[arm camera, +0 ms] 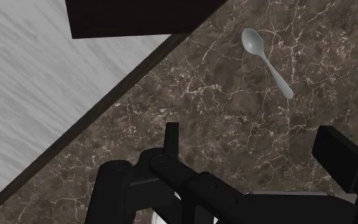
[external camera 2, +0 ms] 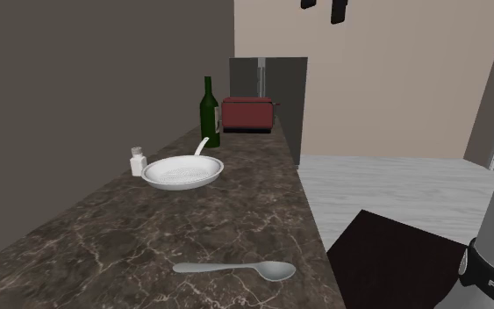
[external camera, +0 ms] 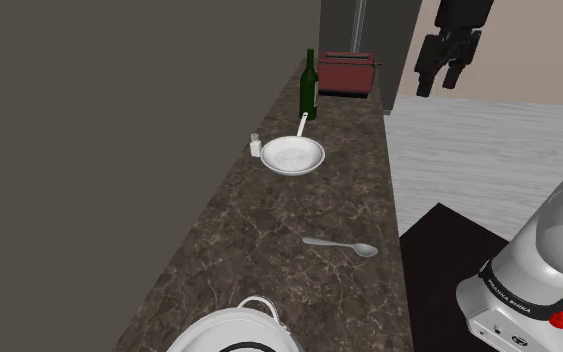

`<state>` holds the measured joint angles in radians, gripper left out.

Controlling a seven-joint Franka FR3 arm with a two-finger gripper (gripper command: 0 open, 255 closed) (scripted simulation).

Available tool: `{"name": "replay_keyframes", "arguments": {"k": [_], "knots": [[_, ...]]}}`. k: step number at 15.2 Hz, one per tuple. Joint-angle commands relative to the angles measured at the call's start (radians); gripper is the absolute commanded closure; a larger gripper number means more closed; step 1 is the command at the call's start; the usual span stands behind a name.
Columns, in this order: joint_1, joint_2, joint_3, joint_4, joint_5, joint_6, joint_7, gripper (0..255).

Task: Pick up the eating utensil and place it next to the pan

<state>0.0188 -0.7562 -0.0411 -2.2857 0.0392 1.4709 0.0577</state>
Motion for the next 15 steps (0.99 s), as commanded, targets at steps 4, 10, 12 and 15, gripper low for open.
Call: {"name": "replay_keyframes", "arguments": {"k": [4, 10, 12, 15], "knots": [[0.023, -0.036, 0.012, -0.121, 0.018, 0.111, -0.024, 0], [0.080, -0.070, 0.041, -0.335, 0.061, 0.343, -0.074, 0], [0.102, -0.068, 0.051, -0.398, 0.078, 0.427, -0.092, 0], [0.139, -0.047, 0.068, -0.484, 0.106, 0.560, -0.120, 0]]}}
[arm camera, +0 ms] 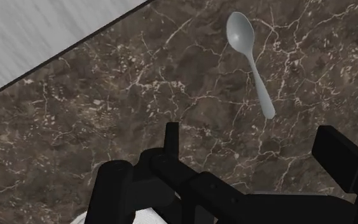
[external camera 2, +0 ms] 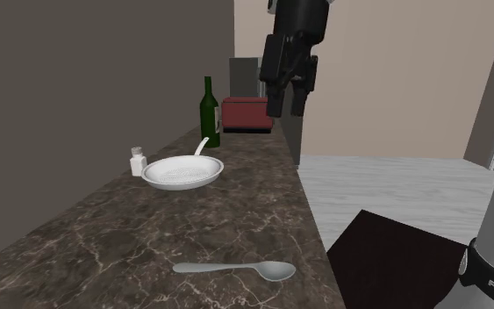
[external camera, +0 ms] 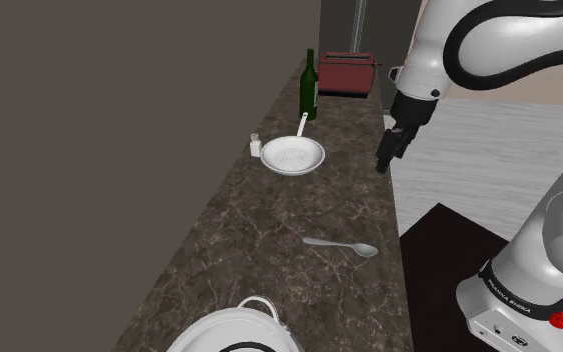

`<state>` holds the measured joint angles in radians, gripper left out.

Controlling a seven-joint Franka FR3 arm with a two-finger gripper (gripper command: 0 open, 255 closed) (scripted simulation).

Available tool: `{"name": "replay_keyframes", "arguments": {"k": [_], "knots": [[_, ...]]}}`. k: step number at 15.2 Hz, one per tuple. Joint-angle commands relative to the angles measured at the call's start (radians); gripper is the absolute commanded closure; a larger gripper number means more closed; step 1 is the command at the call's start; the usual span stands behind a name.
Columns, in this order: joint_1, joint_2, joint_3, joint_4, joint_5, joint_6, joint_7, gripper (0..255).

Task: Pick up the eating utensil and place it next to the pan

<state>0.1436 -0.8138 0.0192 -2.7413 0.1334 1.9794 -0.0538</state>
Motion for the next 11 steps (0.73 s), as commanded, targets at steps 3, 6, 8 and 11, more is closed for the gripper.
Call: {"name": "replay_keyframes", "arguments": {"k": [3, 6, 8, 11], "knots": [[0.057, 0.055, 0.024, -0.102, 0.044, 0.197, -0.038, 0], [0.107, 0.128, 0.039, -0.161, 0.082, 0.356, -0.072, 0], [0.145, 0.194, 0.047, -0.190, 0.112, 0.469, -0.099, 0], [0.214, 0.320, 0.049, -0.217, 0.169, 0.650, -0.149, 0]]}}
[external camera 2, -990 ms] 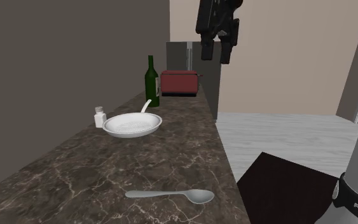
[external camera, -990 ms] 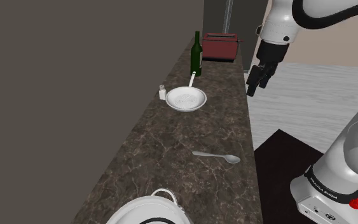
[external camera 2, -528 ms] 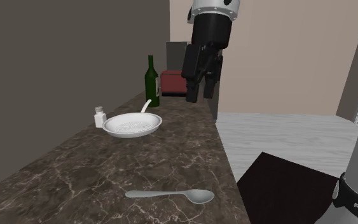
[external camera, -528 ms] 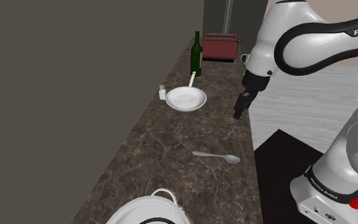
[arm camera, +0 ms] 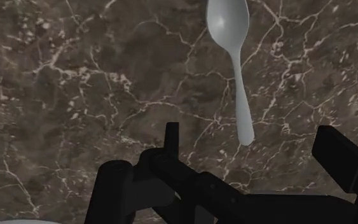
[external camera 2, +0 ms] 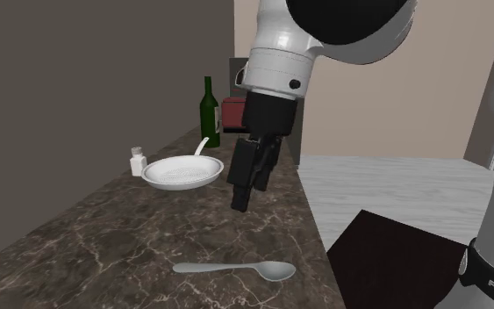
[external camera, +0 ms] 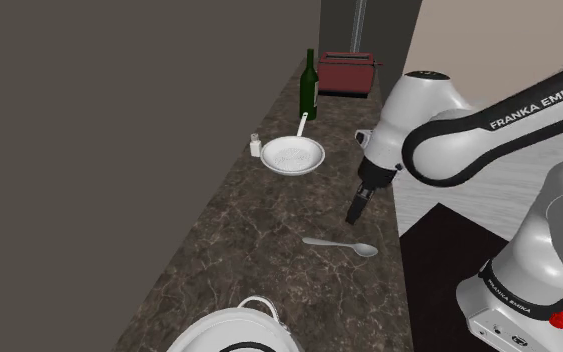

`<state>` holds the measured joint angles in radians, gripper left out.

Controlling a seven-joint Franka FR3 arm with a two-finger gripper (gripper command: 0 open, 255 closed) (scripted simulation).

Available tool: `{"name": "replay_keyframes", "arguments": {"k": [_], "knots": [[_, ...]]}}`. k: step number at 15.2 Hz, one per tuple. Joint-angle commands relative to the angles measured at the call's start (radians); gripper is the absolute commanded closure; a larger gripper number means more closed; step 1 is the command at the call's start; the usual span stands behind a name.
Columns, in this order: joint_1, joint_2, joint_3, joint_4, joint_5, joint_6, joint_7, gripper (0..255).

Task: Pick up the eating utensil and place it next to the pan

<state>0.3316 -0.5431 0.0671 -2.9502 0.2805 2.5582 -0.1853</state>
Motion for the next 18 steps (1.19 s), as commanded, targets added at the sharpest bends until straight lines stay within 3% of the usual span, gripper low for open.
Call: {"name": "replay_keyframes", "arguments": {"k": [1, 5, 9, 12, 13, 18], "knots": [[0.054, 0.098, -0.002, -0.012, 0.045, 0.133, -0.039, 0], [0.217, 0.307, -0.060, 0.002, 0.202, 0.366, -0.176, 0], [0.313, 0.408, -0.117, 0.030, 0.338, 0.441, -0.281, 0], [0.399, 0.487, -0.159, 0.068, 0.522, 0.480, -0.425, 0], [0.410, 0.503, -0.162, 0.077, 0.565, 0.486, -0.460, 0], [0.406, 0.503, -0.158, 0.077, 0.566, 0.485, -0.460, 0]]}}
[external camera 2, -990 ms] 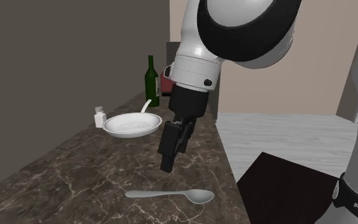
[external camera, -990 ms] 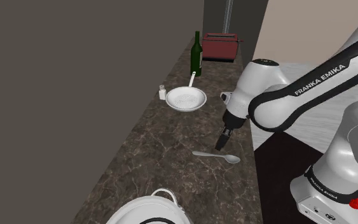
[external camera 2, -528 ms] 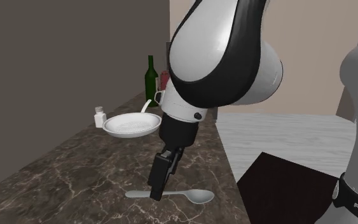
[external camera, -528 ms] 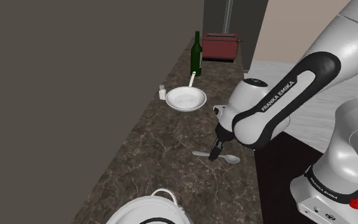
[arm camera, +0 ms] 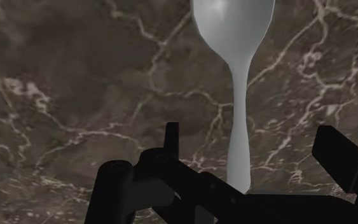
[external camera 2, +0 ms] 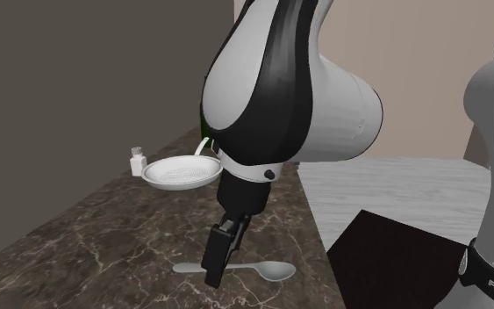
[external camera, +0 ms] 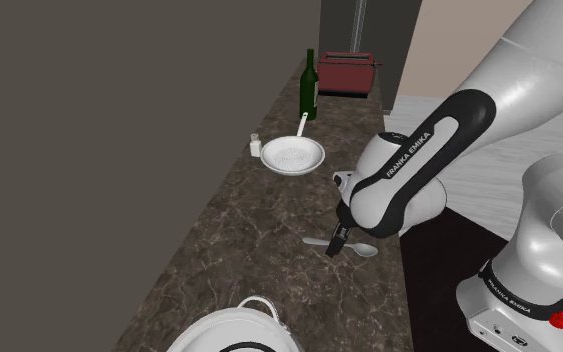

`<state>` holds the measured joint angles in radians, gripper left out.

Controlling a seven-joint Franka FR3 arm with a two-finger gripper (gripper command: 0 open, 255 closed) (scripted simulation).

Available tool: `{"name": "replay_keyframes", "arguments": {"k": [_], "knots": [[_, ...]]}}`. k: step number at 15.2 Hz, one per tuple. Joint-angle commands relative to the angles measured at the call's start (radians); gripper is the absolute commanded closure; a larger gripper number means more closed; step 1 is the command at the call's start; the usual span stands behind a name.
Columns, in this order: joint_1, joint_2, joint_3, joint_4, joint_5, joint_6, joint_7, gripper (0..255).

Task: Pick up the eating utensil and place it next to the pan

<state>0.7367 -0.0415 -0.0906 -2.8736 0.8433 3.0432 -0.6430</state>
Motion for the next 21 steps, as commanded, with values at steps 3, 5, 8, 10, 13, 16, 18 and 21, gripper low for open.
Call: {"name": "replay_keyframes", "arguments": {"k": [3, 5, 8, 10, 13, 16, 18, 21], "knots": [[0.001, 0.001, 0.000, 0.001, 0.003, 0.000, -0.002, 255], [0.001, 0.001, 0.000, 0.001, 0.003, 0.000, -0.002, 255], [0.001, 0.001, 0.000, 0.001, 0.003, 0.000, -0.002, 255], [0.001, 0.001, 0.000, 0.001, 0.003, 0.000, -0.002, 255], [-0.016, -0.024, 0.002, -0.012, -0.077, -0.010, 0.063, 255], [-0.087, -0.095, 0.032, -0.038, -0.265, -0.053, 0.214, 255], [-0.134, -0.140, 0.060, -0.046, -0.345, -0.089, 0.278, 255], [-0.188, -0.203, 0.095, -0.051, -0.421, -0.148, 0.340, 255]]}}
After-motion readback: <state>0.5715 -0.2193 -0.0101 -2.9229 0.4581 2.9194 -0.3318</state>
